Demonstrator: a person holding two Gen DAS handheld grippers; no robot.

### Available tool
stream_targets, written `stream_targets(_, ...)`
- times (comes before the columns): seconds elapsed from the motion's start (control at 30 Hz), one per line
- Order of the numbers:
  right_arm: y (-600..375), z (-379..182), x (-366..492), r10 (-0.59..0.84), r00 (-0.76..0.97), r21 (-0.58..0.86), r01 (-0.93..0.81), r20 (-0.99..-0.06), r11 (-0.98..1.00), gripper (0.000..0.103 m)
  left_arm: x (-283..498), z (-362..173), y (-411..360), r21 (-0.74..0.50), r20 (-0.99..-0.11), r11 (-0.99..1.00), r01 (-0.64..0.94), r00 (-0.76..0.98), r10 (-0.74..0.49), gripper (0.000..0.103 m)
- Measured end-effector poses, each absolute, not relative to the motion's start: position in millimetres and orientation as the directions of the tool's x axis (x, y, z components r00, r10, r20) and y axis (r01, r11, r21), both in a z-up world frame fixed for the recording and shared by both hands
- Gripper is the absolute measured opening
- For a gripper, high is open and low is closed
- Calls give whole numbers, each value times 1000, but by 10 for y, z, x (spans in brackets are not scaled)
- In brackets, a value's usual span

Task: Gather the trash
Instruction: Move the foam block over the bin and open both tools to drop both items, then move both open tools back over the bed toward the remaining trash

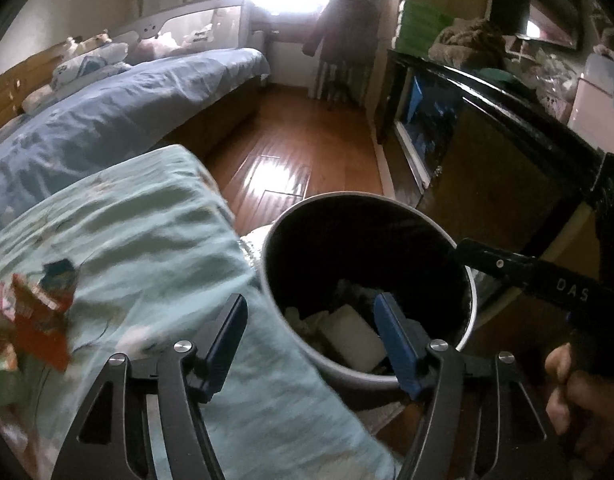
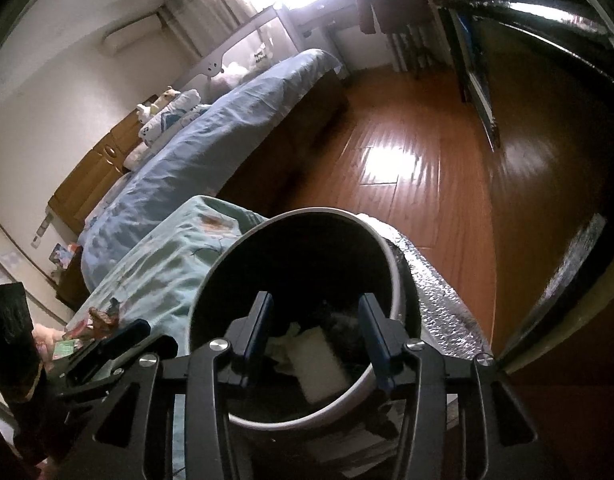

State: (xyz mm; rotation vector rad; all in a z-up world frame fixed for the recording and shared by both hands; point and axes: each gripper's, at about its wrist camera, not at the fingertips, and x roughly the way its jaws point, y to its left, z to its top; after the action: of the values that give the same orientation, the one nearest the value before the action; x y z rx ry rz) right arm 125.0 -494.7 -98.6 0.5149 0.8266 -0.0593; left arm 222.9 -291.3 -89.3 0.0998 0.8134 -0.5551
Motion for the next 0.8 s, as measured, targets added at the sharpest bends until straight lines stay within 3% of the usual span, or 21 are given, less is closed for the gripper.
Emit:
stream_targets(0.13, -4756, -914, 1194, 175, 698, 423, 200, -694, 884, 68, 2131, -858, -2680, -135, -702, 869, 476, 573, -423, 65)
stream_targets(0.2, -4639, -890, 1174, 192, 702, 426, 174, -686, 888, 71, 2067, -836, -2553, -134, -696, 879, 458, 588, -413, 65)
stream_targets(0.8, -3551, -895, 1190, 359, 640, 447, -28, -679, 894, 79, 1362, -709, -1357, -177, -673, 947, 268, 669, -315, 66)
